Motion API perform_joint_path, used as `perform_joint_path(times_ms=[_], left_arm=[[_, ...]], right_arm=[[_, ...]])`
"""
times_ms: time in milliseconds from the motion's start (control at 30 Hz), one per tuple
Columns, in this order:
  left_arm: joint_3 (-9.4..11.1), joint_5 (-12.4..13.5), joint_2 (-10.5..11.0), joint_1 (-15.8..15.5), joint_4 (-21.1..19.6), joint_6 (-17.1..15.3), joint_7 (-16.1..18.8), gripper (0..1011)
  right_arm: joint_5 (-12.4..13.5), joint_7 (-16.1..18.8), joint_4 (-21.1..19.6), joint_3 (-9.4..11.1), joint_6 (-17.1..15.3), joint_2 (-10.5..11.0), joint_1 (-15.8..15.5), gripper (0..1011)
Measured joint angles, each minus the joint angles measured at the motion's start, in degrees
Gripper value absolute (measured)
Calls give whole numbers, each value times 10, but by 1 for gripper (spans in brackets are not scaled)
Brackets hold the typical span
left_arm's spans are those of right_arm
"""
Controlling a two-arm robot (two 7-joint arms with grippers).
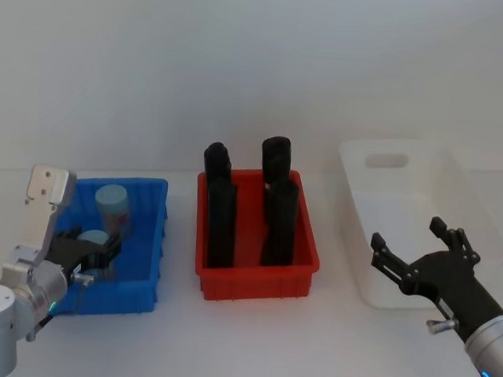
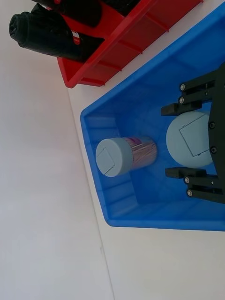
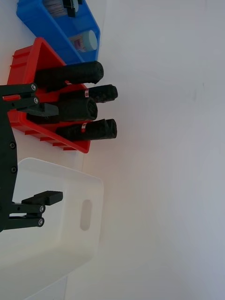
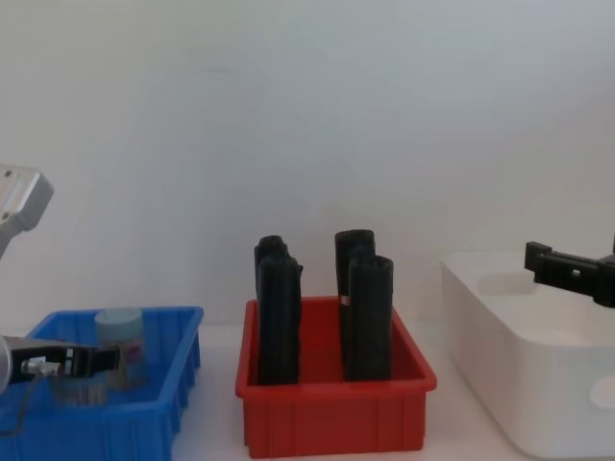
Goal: Pick the cotton swabs from the blue box and place them into the white box.
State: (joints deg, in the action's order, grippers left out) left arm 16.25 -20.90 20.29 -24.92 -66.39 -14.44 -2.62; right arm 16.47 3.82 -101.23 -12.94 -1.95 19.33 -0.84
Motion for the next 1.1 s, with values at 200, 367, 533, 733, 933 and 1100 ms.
perform_joint_path(times_ms=[200,367,533,733,933,1100], left_arm=[[-1,0,0,1,0,1,0,656],[-3,0,0,3,-3,2,0,657],[-4,2,2,6,-17,4,0,657],[-7,9,7,10,-42,6,-4,656],[-11,18,14,15,-81,4,-18,656],[-14,25,21,17,-116,-7,-37,656]], right_arm=[[0,0,0,0,0,0,0,1001],[0,0,0,0,0,0,0,1001],[0,0,0,0,0,0,0,1001],[0,0,0,0,0,0,0,1001],[0,0,0,0,0,0,0,1001],[0,0,0,0,0,0,0,1001]])
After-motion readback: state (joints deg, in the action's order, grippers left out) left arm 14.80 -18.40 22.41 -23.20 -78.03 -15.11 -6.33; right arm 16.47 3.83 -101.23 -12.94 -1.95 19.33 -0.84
